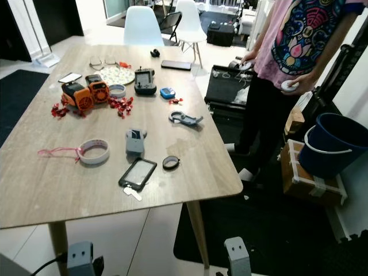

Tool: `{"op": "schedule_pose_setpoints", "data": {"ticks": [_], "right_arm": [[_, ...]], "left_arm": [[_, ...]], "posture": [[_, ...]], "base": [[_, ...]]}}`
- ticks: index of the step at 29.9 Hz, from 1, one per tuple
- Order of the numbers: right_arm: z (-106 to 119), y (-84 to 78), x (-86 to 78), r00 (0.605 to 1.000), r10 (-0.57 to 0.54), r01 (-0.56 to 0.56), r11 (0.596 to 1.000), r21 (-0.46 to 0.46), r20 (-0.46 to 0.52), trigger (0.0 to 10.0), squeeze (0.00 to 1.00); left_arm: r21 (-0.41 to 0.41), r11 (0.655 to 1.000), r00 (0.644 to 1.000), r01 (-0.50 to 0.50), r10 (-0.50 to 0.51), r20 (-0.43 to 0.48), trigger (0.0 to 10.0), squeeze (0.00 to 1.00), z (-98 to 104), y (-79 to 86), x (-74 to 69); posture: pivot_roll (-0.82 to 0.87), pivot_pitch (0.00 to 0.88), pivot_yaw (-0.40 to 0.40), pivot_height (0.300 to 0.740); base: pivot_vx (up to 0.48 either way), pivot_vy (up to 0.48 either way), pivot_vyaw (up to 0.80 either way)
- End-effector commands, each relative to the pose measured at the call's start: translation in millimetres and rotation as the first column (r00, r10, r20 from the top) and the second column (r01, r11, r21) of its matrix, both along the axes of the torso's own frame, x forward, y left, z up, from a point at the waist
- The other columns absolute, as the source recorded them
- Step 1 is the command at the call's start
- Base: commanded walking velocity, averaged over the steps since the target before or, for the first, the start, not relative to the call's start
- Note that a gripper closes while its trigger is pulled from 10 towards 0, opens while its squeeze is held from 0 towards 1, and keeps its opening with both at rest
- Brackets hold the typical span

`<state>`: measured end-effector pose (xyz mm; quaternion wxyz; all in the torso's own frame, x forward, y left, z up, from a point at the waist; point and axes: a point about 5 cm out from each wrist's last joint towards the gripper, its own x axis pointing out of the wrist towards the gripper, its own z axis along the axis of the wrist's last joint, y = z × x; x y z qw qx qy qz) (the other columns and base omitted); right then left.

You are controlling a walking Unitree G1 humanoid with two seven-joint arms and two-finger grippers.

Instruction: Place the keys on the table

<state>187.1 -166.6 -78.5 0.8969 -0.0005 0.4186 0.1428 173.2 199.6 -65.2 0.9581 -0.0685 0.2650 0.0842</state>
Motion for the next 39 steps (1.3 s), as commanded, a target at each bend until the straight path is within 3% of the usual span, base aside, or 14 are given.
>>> {"op": "schedule_pose_setpoints", "data": {"ticks": [1, 27, 39], "right_arm": [[-1.4, -2.0, -2.8, 1.000, -0.007, 0.007, 1.000, -0.002, -0.009, 10.0, 0.00], [-0.6, -1.4, -0.8, 1.000, -0.002, 0.002, 1.000, -0.001, -0.006, 10.0, 0.00], [-0.4, -1.2, -0.7, 1.000, 0.003, -0.003, 1.000, -0.002, -0.002, 10.0, 0.00]], "left_arm": [[-0.013, 1.000, 1.000, -0.001, 0.001, -0.016, 10.0, 0.00, -3.3, -3.0, -5.5], [-0.011, 1.000, 1.000, -0.011, 0.010, -0.012, 10.0, 0.00, -3.0, -0.4, -6.3], [0.002, 1.000, 1.000, -0.013, 0.013, -0.005, 10.0, 0.00, -2.3, 1.5, -6.7]], "posture": [[0.07, 0.049, -0.082, 0.740], [0.08, 0.050, -0.083, 0.740], [0.08, 0.049, -0.084, 0.740]], "base": [[-0.386, 0.000, 0.00], [-0.386, 0.000, 0.00], [0.000, 0.000, 0.00]]}}
